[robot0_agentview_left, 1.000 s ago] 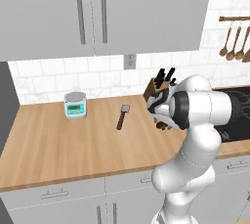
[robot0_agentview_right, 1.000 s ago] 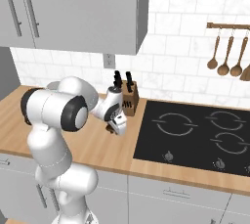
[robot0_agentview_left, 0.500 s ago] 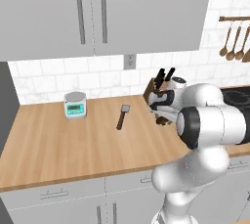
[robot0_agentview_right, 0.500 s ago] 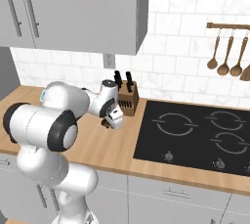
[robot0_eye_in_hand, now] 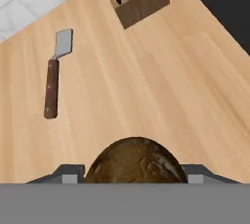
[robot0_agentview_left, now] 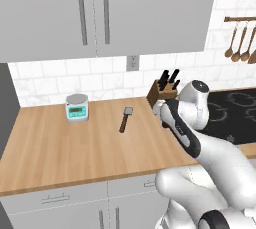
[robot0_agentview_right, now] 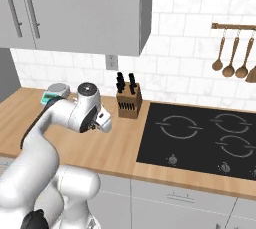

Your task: Put the mushroom and lemon wedge in the pot. Retrieve the spatula and lightly stir the vegetables in the pot.

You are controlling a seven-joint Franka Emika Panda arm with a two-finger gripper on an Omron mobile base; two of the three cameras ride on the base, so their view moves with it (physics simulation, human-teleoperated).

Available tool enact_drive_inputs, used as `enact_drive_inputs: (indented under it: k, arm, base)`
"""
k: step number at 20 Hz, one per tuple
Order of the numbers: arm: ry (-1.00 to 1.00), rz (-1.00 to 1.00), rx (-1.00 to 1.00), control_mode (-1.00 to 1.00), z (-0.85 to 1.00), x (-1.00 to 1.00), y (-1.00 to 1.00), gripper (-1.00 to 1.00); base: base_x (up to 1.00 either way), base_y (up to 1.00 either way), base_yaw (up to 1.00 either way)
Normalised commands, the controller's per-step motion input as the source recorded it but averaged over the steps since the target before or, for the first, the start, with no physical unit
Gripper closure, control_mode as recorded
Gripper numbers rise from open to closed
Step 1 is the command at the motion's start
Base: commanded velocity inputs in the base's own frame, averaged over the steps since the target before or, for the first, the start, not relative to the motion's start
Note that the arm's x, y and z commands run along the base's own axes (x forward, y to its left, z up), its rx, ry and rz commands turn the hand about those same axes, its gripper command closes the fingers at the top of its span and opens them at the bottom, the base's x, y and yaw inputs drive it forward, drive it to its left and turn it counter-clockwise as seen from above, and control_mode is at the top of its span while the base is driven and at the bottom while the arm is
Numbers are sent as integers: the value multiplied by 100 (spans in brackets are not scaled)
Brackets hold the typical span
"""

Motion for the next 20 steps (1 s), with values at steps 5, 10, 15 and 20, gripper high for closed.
enact_drive_inputs:
  k: [5,10,15,20]
  arm:
    - [1,27,-13,-100,100,-99,13,100]
    - [11,14,-14,-100,100,-83,0,100]
    - [9,7,-8,-100,100,-29,0,100]
    - [19,4,-1,-100,89,-4,-2,100]
  base:
    - [0,0,0]
    - [0,0,0]
    - [0,0,0]
    - [0,0,0]
